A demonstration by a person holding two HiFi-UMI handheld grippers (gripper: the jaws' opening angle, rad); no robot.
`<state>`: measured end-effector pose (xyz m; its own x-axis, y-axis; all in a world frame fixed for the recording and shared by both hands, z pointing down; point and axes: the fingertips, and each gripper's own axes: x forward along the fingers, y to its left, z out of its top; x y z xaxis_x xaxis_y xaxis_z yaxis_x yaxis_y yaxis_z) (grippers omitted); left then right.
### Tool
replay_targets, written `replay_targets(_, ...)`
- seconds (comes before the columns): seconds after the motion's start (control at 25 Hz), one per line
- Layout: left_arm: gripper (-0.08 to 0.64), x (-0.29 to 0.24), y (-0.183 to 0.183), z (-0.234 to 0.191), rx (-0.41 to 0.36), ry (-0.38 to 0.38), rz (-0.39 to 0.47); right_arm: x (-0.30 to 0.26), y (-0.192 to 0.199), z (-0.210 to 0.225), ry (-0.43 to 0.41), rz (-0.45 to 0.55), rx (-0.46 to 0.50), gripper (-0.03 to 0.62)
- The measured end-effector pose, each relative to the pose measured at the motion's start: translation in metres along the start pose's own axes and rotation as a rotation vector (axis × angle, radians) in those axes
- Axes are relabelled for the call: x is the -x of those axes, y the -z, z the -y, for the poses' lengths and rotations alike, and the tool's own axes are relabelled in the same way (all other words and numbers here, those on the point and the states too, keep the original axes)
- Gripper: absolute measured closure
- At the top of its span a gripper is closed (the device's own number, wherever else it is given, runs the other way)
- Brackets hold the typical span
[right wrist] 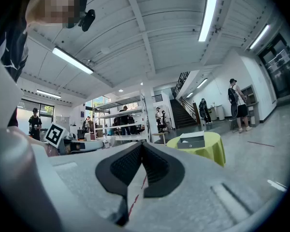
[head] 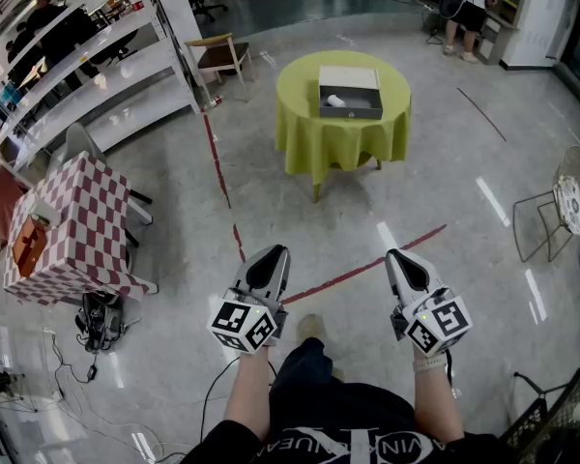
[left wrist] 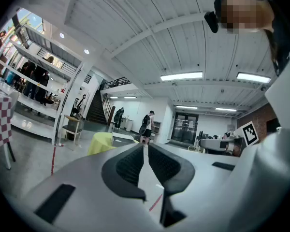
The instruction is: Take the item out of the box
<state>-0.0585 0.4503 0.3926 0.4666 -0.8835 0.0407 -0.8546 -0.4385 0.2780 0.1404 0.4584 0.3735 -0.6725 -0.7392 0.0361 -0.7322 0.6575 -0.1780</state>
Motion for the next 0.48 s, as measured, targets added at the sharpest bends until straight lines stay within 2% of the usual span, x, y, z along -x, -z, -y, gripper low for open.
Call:
replay_targets(0.2, 0.528, -0.038, -0.012, -0.024, 0.005, 0.002, 0.009, -0.037, -0.008, 0.030, 0.025, -0.008, 0.009, 0.586)
replay_targets(0.48, 0.528, -0.082, -0.024, -0.067, 0.014, 0.019, -0.020, -0.094, -0.012, 0.055, 0.048, -0.016, -0.011, 0.586)
